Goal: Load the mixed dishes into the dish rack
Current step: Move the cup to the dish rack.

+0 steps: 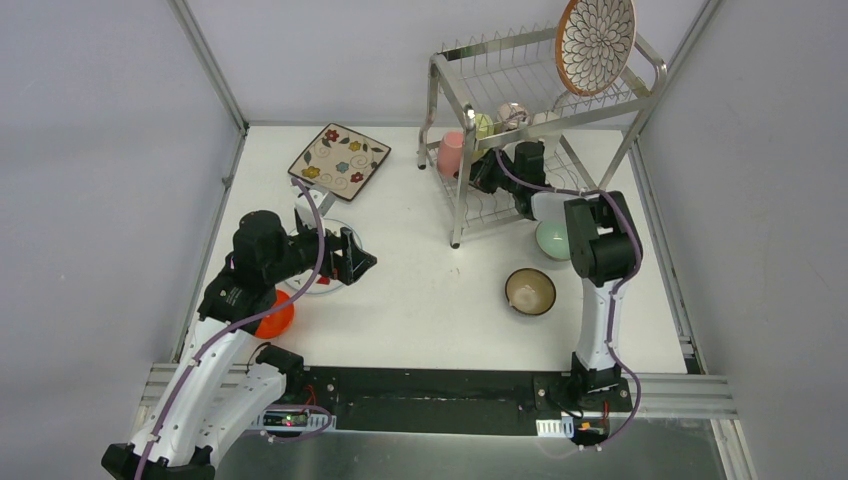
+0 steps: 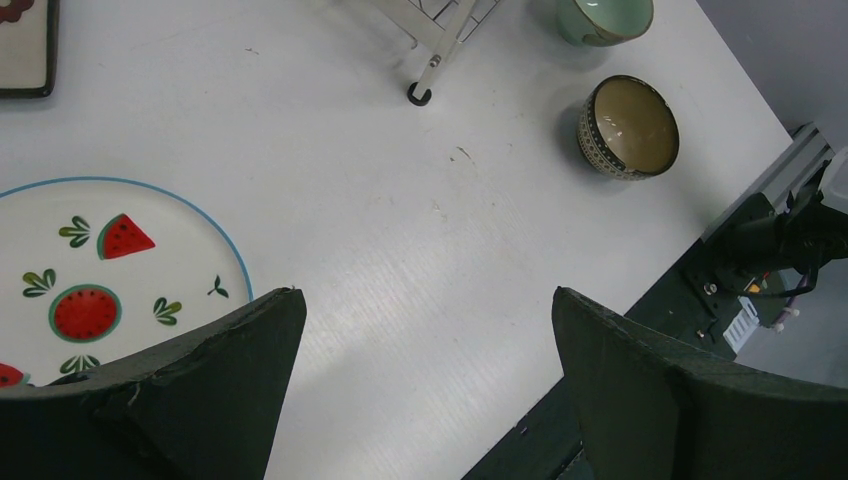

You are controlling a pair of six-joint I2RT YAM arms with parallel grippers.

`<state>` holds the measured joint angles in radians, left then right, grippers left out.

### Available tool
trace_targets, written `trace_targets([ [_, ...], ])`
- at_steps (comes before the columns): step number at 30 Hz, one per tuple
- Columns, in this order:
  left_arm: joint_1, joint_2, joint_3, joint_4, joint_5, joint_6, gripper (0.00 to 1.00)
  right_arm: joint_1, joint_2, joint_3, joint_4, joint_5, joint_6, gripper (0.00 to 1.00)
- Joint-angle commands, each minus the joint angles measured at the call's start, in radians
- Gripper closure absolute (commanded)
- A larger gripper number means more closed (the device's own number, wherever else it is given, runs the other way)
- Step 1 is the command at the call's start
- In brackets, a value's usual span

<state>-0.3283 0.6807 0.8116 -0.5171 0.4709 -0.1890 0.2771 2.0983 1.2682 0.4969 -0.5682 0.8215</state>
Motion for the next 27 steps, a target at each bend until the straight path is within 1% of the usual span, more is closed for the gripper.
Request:
trace_targets([
  [1, -0.006, 0.002, 0.028, 0.014, -0.026, 0.02, 0.02, 0.001, 0.049, 0.07, 0.086, -0.022, 0.065, 0.84],
  [7, -0.007, 0.002, 0.027, 0.013, -0.03, 0.019, 0.01, 0.004, 0.088, 0.108, 0.132, 0.0, 0.116, 0.83],
  [14, -0.006, 0.014, 0.03, 0.013, -0.021, 0.016, 0.02, 0.023, 0.112, 0.108, 0.19, 0.061, 0.185, 0.83],
  [17, -0.006, 0.019, 0.034, 0.014, -0.016, 0.017, 0.02, 0.027, 0.077, 0.079, 0.186, 0.052, 0.15, 0.83],
  [21, -0.006, 0.014, 0.032, 0.013, -0.015, 0.014, 0.02, 0.023, 0.008, 0.022, 0.149, 0.083, 0.095, 0.83],
  [27, -0.006, 0.013, 0.031, 0.013, -0.013, 0.014, 0.02, 0.003, -0.071, -0.05, 0.163, 0.104, 0.096, 0.82],
])
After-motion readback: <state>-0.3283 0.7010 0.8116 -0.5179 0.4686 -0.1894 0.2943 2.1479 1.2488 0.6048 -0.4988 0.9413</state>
